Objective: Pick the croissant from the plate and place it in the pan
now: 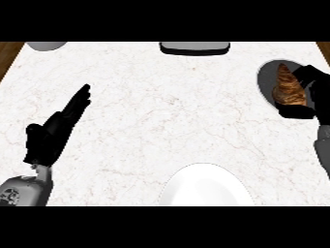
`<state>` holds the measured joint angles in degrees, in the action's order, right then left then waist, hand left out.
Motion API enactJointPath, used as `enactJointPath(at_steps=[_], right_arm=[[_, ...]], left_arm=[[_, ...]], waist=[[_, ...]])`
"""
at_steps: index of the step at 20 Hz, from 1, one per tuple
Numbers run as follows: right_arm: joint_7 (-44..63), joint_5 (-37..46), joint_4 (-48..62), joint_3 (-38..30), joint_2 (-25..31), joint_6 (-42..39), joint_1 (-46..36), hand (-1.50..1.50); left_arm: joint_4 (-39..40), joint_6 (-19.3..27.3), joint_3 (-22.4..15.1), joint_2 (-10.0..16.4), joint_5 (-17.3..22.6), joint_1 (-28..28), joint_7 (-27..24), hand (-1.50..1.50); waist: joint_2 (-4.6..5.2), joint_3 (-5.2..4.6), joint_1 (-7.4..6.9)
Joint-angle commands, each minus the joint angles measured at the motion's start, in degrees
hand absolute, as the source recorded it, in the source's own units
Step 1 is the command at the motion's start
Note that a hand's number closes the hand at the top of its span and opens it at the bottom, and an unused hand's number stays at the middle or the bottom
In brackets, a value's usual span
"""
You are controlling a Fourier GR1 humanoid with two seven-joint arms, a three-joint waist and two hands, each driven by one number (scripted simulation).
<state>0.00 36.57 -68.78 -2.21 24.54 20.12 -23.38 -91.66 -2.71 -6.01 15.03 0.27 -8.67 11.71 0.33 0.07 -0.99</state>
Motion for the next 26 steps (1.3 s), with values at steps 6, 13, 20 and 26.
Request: enactJointPath(at_steps=[6, 13, 20, 26], right_arm=[[-19.72, -1.43, 35.27, -8.67, 1.12, 9.01, -15.07, 1.50], [-28.87, -3.07, 49.45, -13.02, 5.13, 9.12, -22.86, 1.50], [-17.32, -0.08, 60.59, -12.21, 9.44, 4.65, -24.71, -1.50], [-21.36, -2.31, 61.88, -14.21, 8.56, 0.18, -26.26, -1.50]], left_arm=[[1.62, -1.05, 1.06, -0.97, -0.44, -2.91, 0.89, 0.00], [-1.01, -3.05, 1.12, -0.51, -0.41, 0.78, -0.56, 0.00], [0.77, -2.00, -0.11, -2.32, -1.66, -3.24, -0.73, 0.00], [-0.71, -2.45, -0.77, -2.48, -1.65, -2.85, 1.19, 0.00]], waist=[[0.41, 0.05, -0.88], [0.39, 0.05, -1.14], [1.88, 0.09, -3.63], [1.76, 0.37, -4.12]])
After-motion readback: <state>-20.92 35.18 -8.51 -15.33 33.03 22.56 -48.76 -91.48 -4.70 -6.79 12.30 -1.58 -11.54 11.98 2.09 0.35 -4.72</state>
